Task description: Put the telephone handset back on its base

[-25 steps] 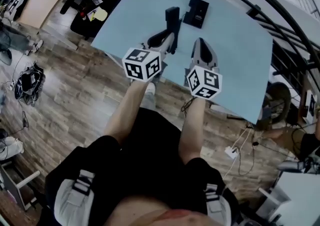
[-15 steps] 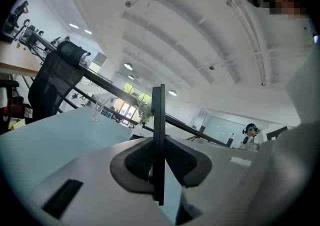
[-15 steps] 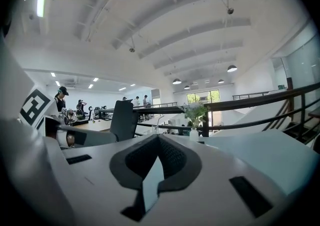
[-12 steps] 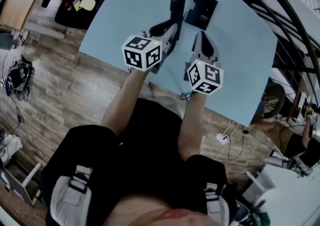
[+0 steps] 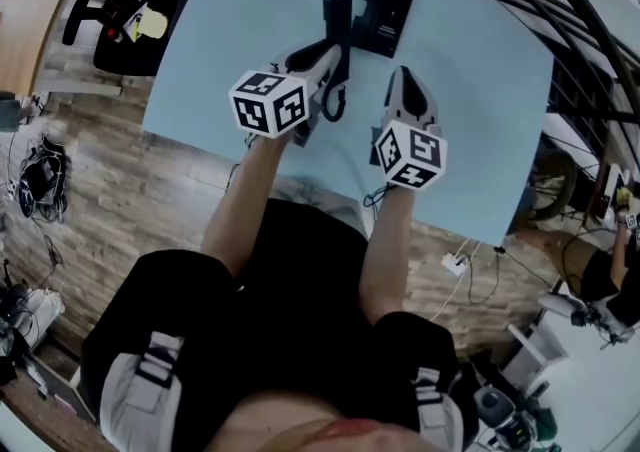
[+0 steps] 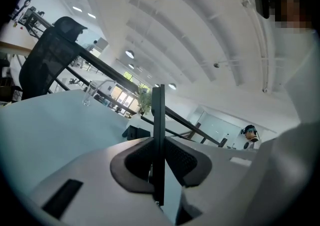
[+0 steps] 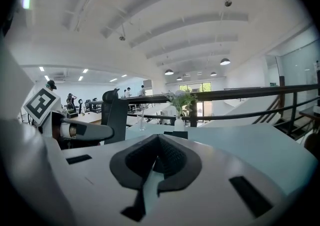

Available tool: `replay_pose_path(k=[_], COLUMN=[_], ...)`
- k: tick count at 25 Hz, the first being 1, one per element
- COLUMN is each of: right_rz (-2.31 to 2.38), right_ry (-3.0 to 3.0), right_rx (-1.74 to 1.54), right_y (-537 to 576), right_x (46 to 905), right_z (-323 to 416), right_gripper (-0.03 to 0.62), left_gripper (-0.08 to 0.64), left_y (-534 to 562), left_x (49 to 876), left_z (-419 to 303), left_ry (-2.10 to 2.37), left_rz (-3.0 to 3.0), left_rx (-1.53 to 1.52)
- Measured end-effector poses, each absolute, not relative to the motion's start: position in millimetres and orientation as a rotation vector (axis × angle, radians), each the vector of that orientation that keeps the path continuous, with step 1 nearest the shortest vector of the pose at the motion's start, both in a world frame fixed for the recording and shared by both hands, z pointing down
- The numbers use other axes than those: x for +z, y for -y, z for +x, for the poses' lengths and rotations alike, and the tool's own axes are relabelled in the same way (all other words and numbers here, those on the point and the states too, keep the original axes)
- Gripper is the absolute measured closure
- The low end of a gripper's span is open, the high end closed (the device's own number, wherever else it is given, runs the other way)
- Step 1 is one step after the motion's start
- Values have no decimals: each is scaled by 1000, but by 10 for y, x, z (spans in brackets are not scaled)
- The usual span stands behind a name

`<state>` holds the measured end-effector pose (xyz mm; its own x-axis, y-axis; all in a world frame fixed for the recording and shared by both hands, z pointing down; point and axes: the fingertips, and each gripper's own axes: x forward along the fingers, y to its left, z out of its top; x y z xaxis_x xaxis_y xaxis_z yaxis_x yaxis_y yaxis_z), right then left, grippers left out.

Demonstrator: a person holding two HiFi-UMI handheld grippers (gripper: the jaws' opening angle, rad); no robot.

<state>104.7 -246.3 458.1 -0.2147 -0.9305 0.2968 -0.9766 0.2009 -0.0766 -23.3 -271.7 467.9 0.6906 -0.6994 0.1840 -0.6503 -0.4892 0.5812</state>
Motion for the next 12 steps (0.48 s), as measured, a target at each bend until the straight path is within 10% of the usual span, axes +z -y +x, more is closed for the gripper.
replay_pose_path(k=[12], right_rz=[1844], right_ry=[2241], right_rx=[441], right_y=[2729], right_x=[4824], right_z=[1459], right_gripper=[603], left_gripper=[494], left_y=[3230], left_x=[5063], left_z=[51], left_ry=[807], left_rz=[2204], left_rx=[-107])
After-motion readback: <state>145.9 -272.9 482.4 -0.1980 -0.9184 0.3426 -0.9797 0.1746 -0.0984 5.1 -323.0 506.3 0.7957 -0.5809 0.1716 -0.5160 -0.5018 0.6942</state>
